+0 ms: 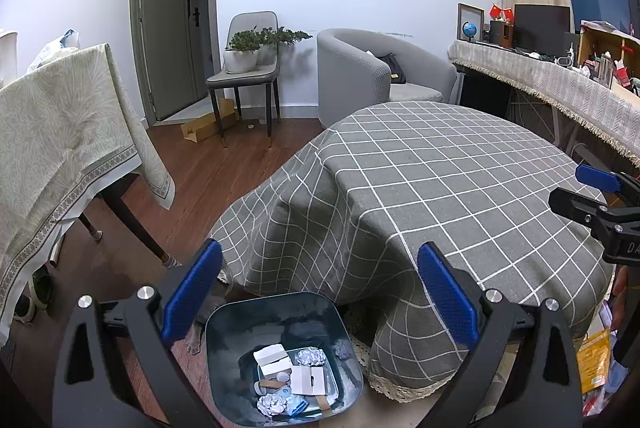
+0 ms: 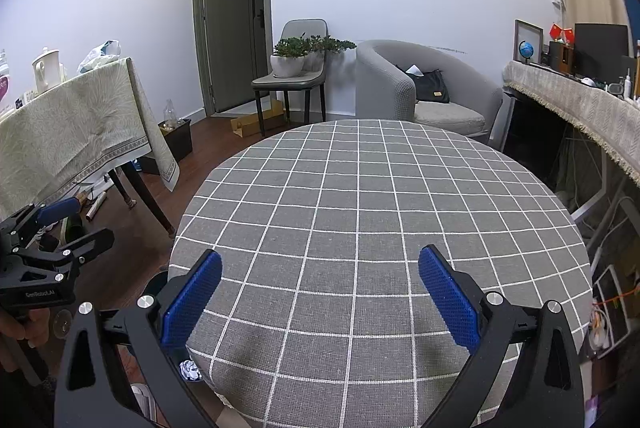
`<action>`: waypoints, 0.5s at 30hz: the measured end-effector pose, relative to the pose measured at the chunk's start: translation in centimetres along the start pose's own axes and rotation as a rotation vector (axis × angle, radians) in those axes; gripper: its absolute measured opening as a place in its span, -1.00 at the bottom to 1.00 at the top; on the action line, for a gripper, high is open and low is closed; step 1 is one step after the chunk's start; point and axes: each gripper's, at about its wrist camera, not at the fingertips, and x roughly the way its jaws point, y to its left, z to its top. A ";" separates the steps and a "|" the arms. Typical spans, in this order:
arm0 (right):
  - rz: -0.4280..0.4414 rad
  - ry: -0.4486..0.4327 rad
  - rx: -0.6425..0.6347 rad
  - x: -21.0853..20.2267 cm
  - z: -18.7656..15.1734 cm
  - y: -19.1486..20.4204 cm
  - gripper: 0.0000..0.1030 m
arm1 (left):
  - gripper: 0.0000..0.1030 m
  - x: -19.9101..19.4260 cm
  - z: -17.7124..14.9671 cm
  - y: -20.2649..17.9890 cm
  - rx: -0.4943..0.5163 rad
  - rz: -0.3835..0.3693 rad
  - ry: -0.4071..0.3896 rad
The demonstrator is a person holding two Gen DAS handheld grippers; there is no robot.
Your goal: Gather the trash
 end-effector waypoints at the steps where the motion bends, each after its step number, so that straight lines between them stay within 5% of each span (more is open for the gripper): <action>1: 0.000 0.000 0.000 0.0 0.0 0.0 0.93 | 0.93 0.0 0.0 0.0 0.000 -0.001 -0.001; 15: 0.000 0.000 -0.002 0.1 0.0 0.3 0.93 | 0.93 0.3 -0.1 0.2 -0.005 -0.002 0.011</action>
